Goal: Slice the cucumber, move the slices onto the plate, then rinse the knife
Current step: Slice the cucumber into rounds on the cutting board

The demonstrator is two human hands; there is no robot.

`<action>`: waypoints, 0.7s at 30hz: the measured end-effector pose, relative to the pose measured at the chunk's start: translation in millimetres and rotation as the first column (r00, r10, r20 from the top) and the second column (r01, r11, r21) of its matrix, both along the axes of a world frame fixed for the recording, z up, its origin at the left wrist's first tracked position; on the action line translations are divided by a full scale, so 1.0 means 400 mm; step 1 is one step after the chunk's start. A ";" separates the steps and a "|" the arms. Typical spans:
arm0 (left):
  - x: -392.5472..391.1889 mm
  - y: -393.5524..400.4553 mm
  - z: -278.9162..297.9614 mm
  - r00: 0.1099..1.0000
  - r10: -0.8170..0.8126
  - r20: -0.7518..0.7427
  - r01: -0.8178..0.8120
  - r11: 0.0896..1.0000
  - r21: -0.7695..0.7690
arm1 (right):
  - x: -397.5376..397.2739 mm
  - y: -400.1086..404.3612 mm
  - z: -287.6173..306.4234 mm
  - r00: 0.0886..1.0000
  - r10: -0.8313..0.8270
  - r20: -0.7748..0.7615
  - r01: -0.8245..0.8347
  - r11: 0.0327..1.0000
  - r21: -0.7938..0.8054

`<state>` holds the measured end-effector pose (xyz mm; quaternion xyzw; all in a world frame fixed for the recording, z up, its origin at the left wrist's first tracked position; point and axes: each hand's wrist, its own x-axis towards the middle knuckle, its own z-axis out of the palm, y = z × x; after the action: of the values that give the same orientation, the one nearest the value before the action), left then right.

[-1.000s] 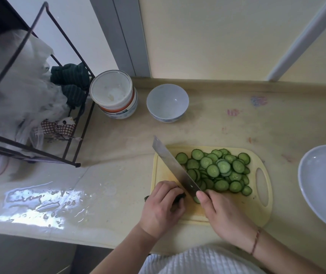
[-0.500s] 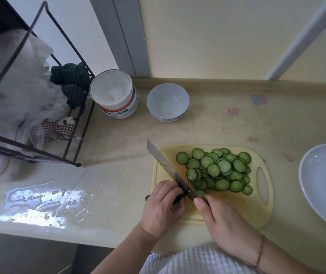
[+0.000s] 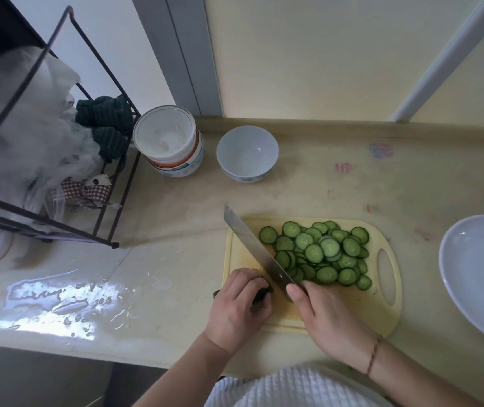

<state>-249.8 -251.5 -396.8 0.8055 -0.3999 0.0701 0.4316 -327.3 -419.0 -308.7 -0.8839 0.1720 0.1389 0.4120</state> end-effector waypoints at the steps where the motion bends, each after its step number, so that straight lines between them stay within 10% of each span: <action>1: 0.000 -0.001 0.001 1.000 0.003 0.001 -0.003 1.000 -0.005 | -0.003 0.003 0.011 1.000 0.015 -0.001 -0.015 1.000 0.002; 21: -0.002 -0.002 -0.003 1.000 0.005 -0.004 -0.005 1.000 -0.016 | 0.002 0.040 -0.019 1.000 0.017 -0.022 -0.017 1.000 0.004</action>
<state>-250.6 -252.2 -398.2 0.8031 -0.3965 0.0728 0.4387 -326.6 -402.9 -316.4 -0.8831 0.1686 0.1523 0.4105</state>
